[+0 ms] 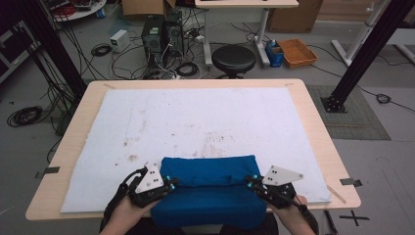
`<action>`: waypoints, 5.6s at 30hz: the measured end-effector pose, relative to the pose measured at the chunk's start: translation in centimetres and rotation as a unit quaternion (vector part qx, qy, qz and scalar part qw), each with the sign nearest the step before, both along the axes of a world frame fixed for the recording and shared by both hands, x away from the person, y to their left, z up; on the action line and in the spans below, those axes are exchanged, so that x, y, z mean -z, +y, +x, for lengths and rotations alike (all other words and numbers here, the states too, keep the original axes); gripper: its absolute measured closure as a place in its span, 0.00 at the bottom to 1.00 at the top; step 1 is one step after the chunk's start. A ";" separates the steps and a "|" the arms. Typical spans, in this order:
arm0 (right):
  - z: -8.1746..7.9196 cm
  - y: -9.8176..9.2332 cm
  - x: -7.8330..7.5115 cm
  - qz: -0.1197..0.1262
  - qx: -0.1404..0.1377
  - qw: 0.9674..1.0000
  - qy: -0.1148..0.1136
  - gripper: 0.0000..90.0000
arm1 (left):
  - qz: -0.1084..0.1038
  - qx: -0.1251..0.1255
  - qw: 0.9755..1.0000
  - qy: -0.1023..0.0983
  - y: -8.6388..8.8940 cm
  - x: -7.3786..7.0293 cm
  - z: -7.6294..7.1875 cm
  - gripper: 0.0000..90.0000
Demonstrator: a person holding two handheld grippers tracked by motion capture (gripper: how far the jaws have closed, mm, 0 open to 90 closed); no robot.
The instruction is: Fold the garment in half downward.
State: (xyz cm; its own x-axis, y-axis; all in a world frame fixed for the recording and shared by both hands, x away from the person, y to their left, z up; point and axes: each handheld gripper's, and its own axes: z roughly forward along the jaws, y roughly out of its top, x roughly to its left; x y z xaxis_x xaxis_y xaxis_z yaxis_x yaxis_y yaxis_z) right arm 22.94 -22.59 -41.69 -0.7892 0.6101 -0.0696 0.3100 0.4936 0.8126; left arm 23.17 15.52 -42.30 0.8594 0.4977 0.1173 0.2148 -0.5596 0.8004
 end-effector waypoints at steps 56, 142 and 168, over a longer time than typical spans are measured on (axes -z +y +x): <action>11.4 -1.9 0.8 0.043 0.113 0.988 0.093 0.95 | -0.065 -0.181 0.977 0.089 2.7 0.9 10.4 0.96; 13.0 -1.9 0.9 0.036 0.148 0.985 0.078 0.99 | -0.084 -0.240 0.962 0.099 2.4 0.6 11.7 0.96; 4.7 -3.3 -2.0 0.044 0.096 0.991 0.078 0.99 | -0.084 -0.168 0.976 0.108 3.0 -2.8 3.1 0.96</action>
State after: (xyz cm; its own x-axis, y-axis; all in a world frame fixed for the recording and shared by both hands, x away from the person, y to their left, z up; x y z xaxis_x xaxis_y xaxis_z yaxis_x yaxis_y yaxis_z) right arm 27.68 -25.91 -39.67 -0.6546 0.7487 0.1046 0.5174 0.3429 0.7841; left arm 26.27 18.49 -39.53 0.6397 0.7526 -0.1562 0.5371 -0.2924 0.7912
